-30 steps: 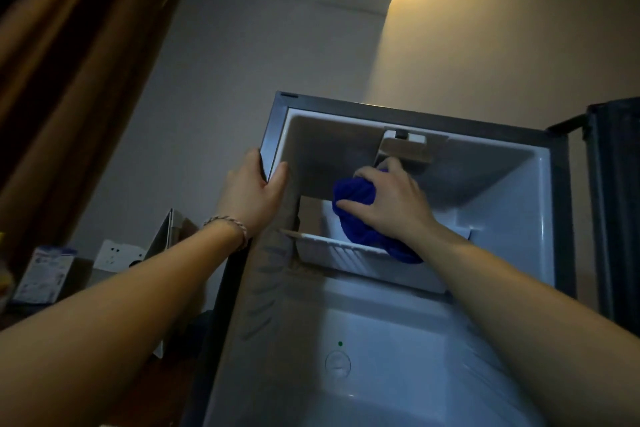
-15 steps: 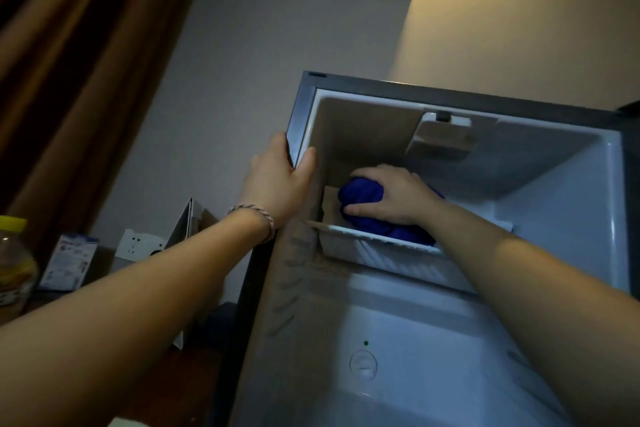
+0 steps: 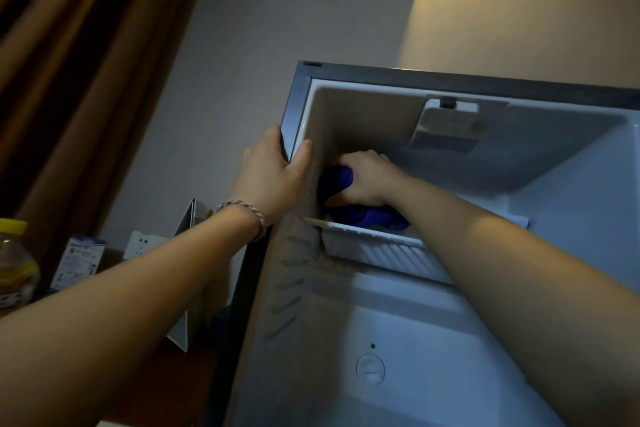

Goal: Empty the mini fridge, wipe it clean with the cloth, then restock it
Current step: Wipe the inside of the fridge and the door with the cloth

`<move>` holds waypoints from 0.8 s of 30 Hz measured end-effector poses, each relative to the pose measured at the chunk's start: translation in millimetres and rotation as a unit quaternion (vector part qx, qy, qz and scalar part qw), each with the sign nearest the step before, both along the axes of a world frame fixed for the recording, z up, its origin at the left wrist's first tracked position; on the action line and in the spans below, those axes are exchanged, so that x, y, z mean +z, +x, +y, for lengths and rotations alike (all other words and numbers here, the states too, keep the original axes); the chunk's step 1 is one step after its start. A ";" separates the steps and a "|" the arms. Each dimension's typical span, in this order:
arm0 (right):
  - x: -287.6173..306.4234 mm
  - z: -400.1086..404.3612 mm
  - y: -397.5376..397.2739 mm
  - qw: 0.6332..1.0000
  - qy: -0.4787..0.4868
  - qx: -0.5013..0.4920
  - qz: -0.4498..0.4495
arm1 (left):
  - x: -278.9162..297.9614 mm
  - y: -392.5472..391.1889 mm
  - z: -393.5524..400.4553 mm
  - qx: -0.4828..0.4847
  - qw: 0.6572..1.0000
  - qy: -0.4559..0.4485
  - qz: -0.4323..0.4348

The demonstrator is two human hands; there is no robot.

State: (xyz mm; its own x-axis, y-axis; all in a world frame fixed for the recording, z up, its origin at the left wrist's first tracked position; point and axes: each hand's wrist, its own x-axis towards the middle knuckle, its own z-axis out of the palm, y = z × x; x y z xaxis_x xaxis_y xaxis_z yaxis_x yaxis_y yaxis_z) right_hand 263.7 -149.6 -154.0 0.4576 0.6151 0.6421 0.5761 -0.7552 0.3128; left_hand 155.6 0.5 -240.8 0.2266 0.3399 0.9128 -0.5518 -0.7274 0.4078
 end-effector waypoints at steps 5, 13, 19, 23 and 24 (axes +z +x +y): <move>-4.0 -13.4 0.2 1.000 -0.003 -0.022 -0.008 | 0.4 -1.3 1.8 0.006 1.000 0.011 0.002; -4.8 -94.3 -14.2 0.995 0.053 -0.076 0.026 | 4.8 -0.9 5.8 0.015 1.000 0.023 -0.015; -13.9 -156.2 -24.9 0.983 0.136 -0.113 0.039 | 2.6 -1.3 5.0 0.018 0.999 0.019 -0.023; -16.9 -178.3 -29.0 0.976 0.165 -0.125 0.064 | 2.4 0.4 5.9 0.026 0.999 0.019 -0.029; -16.7 -179.1 -27.5 0.974 0.172 -0.130 0.065 | 2.3 0.8 5.8 0.025 0.999 0.020 -0.030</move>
State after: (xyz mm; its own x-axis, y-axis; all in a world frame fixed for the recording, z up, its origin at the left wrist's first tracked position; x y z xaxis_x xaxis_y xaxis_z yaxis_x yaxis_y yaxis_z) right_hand 236.2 -328.7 -170.7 0.6607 0.2269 0.7155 0.3699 -0.9279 -0.0473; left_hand 156.4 6.4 -238.5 0.1549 0.3128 0.9371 -0.5372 -0.7694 0.3456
